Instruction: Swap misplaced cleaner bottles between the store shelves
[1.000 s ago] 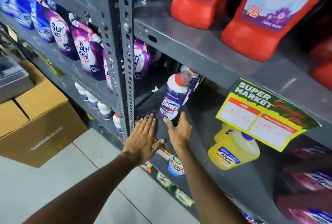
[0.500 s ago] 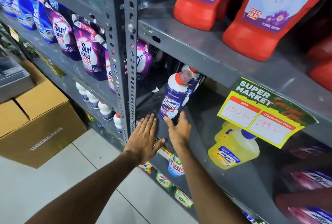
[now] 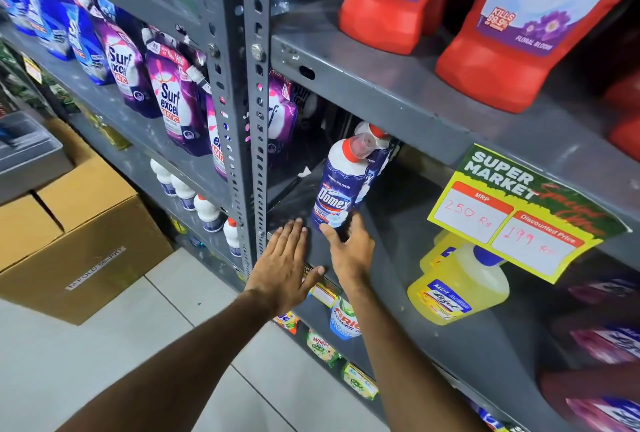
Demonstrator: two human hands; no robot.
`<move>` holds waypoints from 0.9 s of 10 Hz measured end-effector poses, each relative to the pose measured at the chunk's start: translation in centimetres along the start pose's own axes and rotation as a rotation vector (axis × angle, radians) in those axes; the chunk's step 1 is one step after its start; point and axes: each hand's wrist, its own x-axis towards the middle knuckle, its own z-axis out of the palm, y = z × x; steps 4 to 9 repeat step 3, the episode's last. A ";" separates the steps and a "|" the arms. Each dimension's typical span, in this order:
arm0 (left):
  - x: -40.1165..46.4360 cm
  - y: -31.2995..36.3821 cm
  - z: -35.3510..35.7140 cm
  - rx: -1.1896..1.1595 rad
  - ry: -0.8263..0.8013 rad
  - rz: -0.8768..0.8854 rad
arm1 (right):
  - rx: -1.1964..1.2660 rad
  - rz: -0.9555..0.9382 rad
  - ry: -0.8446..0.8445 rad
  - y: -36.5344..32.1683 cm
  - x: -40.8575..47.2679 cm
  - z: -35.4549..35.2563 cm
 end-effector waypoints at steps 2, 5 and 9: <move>0.2 -0.1 -0.6 0.000 -0.052 -0.003 | 0.121 0.026 -0.045 0.6 0.3 0.0; 0.3 -0.3 -1.1 0.020 -0.103 0.007 | 0.250 0.036 -0.061 0.5 0.0 -0.6; 0.3 -0.3 -1.1 0.020 -0.103 0.007 | 0.250 0.036 -0.061 0.5 0.0 -0.6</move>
